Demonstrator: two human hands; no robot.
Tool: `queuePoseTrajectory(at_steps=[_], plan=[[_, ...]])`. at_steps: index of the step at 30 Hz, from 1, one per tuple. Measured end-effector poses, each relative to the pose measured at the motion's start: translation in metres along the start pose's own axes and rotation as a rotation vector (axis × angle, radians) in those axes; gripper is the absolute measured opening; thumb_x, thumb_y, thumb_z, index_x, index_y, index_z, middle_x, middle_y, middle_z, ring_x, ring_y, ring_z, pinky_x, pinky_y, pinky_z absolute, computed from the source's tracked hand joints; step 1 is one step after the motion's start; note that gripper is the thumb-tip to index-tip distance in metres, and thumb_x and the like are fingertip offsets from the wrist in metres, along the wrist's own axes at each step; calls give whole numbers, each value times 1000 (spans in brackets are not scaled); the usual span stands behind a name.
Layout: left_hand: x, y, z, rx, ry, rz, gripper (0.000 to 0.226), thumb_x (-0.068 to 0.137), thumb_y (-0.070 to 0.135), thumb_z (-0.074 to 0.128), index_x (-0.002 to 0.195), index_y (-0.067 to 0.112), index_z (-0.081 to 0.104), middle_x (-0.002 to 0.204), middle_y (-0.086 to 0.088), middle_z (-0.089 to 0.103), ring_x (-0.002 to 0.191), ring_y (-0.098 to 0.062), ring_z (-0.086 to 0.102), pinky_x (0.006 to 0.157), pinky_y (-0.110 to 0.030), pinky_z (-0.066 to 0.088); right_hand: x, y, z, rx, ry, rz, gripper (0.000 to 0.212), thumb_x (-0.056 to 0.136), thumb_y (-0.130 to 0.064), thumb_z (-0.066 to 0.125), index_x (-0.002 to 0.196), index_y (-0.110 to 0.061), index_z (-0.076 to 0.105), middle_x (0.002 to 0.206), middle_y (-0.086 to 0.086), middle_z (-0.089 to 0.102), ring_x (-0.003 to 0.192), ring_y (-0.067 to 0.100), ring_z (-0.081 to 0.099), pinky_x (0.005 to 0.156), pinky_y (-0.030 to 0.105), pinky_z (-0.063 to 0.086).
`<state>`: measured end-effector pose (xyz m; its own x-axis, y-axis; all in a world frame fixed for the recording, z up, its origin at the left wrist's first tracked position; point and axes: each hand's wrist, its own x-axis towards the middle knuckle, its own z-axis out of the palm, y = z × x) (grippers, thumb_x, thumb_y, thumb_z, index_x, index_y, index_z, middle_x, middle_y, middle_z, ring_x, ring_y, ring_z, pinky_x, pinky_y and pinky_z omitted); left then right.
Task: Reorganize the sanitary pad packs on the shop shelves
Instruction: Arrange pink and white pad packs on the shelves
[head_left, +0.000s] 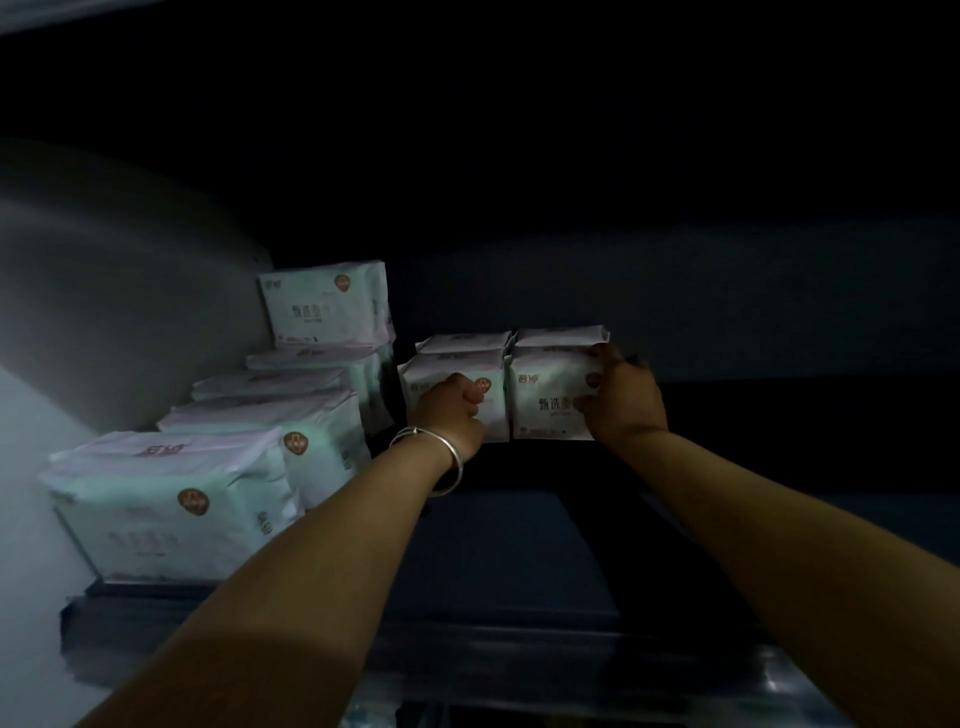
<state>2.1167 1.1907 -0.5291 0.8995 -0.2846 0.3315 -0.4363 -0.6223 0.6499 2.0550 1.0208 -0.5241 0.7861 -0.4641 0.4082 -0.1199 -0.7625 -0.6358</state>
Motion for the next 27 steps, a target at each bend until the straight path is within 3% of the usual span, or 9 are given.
queuePoseTrajectory(at_steps=[3,6,8,10,14,18,21,27], plan=[[-1,-1,1,4,-22,0,30,80,-12,50,107,0,55,130,-8,56,119,-19,53,91,-17,39,3,0,0,-25,-41,-1,54,88,-11,59,137,-21,38,127,17,45,111,33,53,92,39,48],[-4,3,1,35,-55,-11,32,81,-12,50,110,0,55,134,-9,53,122,-20,51,98,-21,38,-1,0,-7,-62,-93,8,71,87,-14,62,146,-27,25,136,20,39,118,35,49,95,38,45],[-9,10,-1,81,-75,-6,36,82,-11,50,115,-1,55,135,-11,50,124,-23,49,102,-24,37,-8,-1,-14,-98,-109,40,85,87,-19,64,150,-31,8,145,20,28,129,37,38,102,43,41],[-17,19,-3,153,-103,7,38,83,-8,50,119,2,56,137,-10,49,124,-25,49,103,-25,37,-17,-2,-23,-180,-135,41,87,88,-21,62,150,-30,2,152,16,19,137,36,25,108,46,35],[-53,40,-11,309,-122,74,31,86,2,53,117,5,58,126,-14,56,114,-29,54,96,-29,43,-49,-4,-44,-316,-215,-97,60,91,-25,56,145,-21,29,143,10,38,129,31,37,106,43,38],[-105,57,-22,396,-92,206,28,88,17,59,114,5,58,120,-15,55,112,-31,52,95,-31,42,-103,-8,-67,-367,-164,-264,41,89,-28,55,127,-12,53,127,13,56,116,34,48,95,42,45],[-159,66,-25,448,-34,287,32,88,26,59,115,11,56,122,-13,51,116,-31,45,97,-36,38,-156,-6,-90,-398,-157,-341,42,90,-26,55,128,-9,53,131,14,52,118,35,43,96,40,40],[-283,59,-11,498,9,401,34,86,32,60,116,15,54,120,-8,47,114,-27,41,86,-35,28,-277,35,-115,-352,-142,-503,47,89,-24,58,133,-9,49,149,11,35,132,32,30,102,41,29]])
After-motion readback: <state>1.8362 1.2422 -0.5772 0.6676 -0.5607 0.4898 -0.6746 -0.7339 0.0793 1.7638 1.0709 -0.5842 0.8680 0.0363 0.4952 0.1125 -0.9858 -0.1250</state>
